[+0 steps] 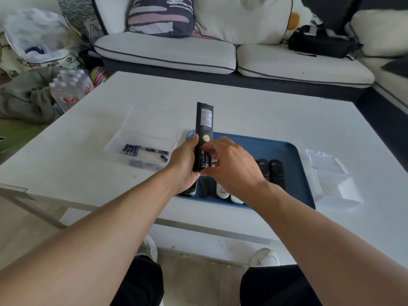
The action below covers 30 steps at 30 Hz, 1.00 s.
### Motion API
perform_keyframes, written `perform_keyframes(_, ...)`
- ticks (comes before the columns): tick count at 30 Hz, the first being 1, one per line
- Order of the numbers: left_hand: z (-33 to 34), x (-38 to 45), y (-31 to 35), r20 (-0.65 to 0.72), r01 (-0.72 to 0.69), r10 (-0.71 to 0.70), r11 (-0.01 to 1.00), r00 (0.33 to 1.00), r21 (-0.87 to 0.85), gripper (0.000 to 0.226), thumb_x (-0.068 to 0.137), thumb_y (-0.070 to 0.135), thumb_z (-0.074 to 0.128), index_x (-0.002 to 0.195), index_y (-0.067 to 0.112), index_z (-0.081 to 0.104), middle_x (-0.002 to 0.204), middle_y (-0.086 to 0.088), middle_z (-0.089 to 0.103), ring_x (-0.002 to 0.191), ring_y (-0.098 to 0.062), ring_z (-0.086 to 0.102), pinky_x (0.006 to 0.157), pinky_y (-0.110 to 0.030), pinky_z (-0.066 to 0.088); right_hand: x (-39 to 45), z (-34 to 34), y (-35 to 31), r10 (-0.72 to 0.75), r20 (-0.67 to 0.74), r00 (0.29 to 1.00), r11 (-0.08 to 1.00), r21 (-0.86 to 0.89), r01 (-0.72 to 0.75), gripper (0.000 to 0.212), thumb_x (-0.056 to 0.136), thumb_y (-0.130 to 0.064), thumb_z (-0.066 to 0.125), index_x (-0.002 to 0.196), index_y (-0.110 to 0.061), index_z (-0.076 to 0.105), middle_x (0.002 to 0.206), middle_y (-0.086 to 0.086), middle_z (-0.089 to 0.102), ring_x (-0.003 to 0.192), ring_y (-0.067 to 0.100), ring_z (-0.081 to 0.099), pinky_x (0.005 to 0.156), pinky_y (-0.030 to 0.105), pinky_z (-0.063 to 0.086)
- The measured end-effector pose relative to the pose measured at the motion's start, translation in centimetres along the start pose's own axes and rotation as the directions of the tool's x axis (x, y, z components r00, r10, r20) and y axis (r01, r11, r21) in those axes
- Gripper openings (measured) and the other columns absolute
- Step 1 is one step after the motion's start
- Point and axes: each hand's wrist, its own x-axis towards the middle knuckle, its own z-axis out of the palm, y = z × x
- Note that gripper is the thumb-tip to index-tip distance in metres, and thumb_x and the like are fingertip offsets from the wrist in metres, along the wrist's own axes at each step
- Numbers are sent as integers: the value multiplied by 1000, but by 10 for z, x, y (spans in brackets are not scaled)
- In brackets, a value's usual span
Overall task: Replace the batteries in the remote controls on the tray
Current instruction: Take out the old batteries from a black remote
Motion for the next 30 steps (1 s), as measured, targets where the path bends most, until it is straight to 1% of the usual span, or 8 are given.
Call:
perform_keyframes(11, -2, 2, -3, 1, -8, 8, 1000, 1000, 21, 35, 109, 32, 38, 116, 7, 61, 69, -9, 72, 56, -21, 70, 46, -27, 53, 3, 0, 4, -7, 4, 1000, 1000, 7, 7, 56, 77, -37, 83, 128, -31, 61, 113, -9, 61, 99, 17, 65, 85, 41, 54)
perform_keyframes(14, -3, 3, -6, 1, -9, 8, 997, 1000, 72, 34, 109, 32, 38, 107, 10, 64, 67, -7, 71, 56, -20, 69, 51, -27, 53, 4, -1, 5, -1, 39, 999, 1000, -6, 1, 55, 76, -38, 84, 125, -29, 60, 112, -8, 61, 98, 17, 64, 83, 41, 54)
perform_keyframes(18, -4, 8, -9, -13, -14, 16, 991, 1000, 135, 34, 107, 33, 41, 117, 13, 66, 81, -6, 73, 68, -18, 71, 59, -30, 55, 5, -1, 5, 39, 98, 994, 998, 44, -43, 55, 72, -36, 87, 117, -25, 57, 111, -6, 58, 97, 16, 61, 84, 41, 53)
perform_keyframes(20, -6, 10, -11, -9, -12, 13, 987, 1000, 162, 34, 107, 34, 41, 112, 14, 68, 86, -6, 72, 74, -19, 70, 68, -34, 53, 6, -1, 6, 59, 124, 991, 995, 74, -69, 57, 71, -35, 88, 115, -24, 54, 111, -6, 58, 95, 16, 60, 84, 41, 52)
perform_keyframes(22, -6, 11, -12, -3, -10, 11, 984, 1000, 180, 35, 107, 34, 41, 107, 14, 69, 86, -6, 71, 74, -19, 68, 69, -34, 50, 7, -1, 7, 70, 148, 986, 992, 93, -85, 57, 71, -35, 88, 113, -22, 51, 110, -5, 58, 94, 17, 61, 83, 40, 52)
perform_keyframes(27, -3, 11, -12, 13, -13, 10, 974, 1000, 225, 36, 108, 34, 36, 110, 13, 65, 83, -7, 67, 66, -18, 64, 56, -28, 48, 7, -6, 9, 100, 184, 978, 975, 177, -134, 53, 75, -28, 87, 113, -22, 51, 100, -6, 62, 85, 15, 62, 75, 36, 54)
perform_keyframes(28, -3, 11, -11, 15, -25, 22, 974, 1000, 227, 35, 108, 34, 35, 114, 13, 63, 88, -9, 66, 70, -20, 64, 55, -26, 48, 7, -8, 10, 125, 189, 974, 963, 214, -165, 49, 77, -26, 85, 114, -23, 54, 98, -6, 63, 79, 15, 64, 70, 33, 55)
perform_keyframes(30, -3, 12, -10, 32, -55, 49, 978, 998, 200, 33, 108, 34, 35, 119, 14, 59, 102, -14, 62, 86, -26, 62, 64, -30, 50, 6, -10, 12, 192, 195, 962, 906, 341, -250, 38, 83, -20, 81, 113, -21, 59, 94, -4, 67, 61, 13, 67, 53, 22, 52)
